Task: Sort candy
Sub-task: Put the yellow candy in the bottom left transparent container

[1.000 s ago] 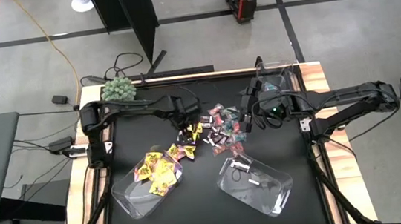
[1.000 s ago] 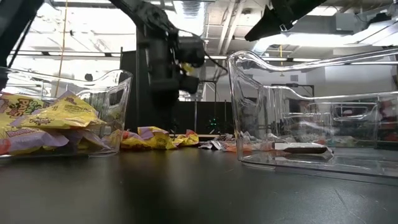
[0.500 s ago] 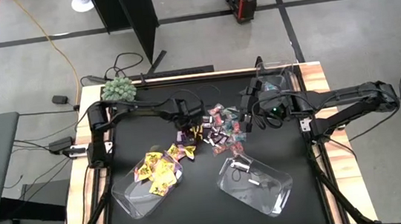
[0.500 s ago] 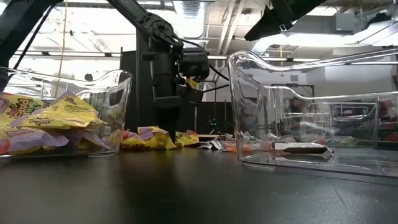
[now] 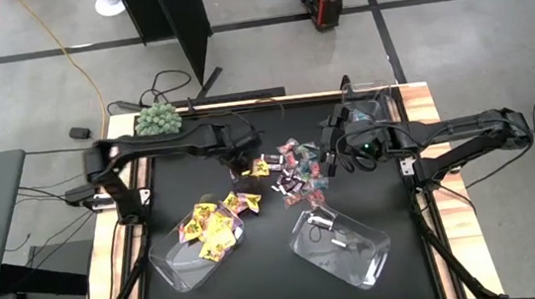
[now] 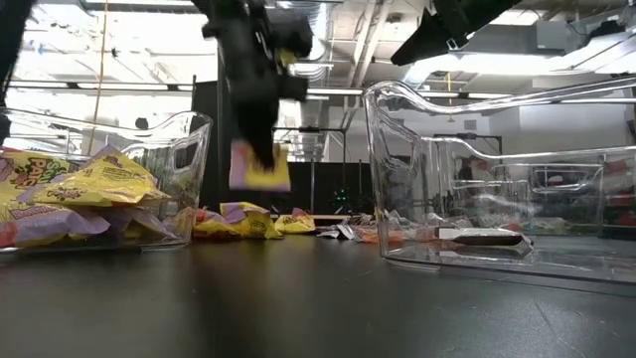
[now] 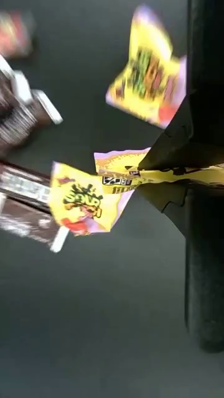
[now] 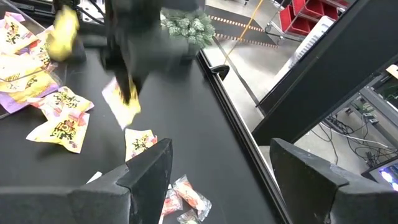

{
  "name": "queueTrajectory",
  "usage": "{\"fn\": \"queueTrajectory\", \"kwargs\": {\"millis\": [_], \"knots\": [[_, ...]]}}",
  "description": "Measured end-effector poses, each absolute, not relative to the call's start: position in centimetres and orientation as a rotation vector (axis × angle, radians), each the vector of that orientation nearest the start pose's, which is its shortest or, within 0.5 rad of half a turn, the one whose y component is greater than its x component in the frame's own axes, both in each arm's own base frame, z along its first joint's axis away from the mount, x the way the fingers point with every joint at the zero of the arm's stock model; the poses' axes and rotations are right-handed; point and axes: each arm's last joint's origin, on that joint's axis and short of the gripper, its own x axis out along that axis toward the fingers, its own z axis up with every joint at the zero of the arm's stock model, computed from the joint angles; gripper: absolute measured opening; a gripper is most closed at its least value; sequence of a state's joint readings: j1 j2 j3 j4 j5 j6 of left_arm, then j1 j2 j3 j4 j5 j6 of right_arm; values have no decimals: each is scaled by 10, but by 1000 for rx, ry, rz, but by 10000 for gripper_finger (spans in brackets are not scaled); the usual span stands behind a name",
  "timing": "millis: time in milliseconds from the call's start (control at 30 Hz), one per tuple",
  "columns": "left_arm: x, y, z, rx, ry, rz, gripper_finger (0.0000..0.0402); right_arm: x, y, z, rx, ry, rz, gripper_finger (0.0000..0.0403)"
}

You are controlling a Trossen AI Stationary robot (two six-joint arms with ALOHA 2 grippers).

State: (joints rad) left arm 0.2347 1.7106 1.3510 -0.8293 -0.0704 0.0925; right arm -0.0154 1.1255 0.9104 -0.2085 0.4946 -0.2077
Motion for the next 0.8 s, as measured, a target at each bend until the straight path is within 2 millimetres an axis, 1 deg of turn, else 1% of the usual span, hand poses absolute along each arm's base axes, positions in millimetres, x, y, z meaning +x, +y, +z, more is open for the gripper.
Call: {"fn": "queueTrajectory", "kwargs": {"millis": [67,133,233,333,400,467,500,633,733,800], "knots": [[322,74,270,-2,1133,209,14,243,-17,310,-302,468,-458,285],[306,63,297,16,1054,187,12,243,-18,310,-302,468,-458,285],[278,43,332,13,956,92,11,243,-17,310,-300,468,-458,285],[251,22,355,-38,885,-59,11,243,-17,309,-298,471,-459,285],[235,7,365,-99,868,-145,10,243,-17,309,-297,472,-459,285],[223,-6,371,-158,878,-161,10,243,-17,309,-295,471,-459,285],[219,-11,371,-183,894,-141,10,243,-17,309,-294,470,-459,285],[209,-30,365,-205,992,62,26,243,-18,310,-286,462,-462,285],[210,-45,354,-194,1084,155,49,243,-18,310,-285,461,-462,286],[216,-57,344,-190,1137,182,66,243,-18,310,-284,461,-462,285]]}}
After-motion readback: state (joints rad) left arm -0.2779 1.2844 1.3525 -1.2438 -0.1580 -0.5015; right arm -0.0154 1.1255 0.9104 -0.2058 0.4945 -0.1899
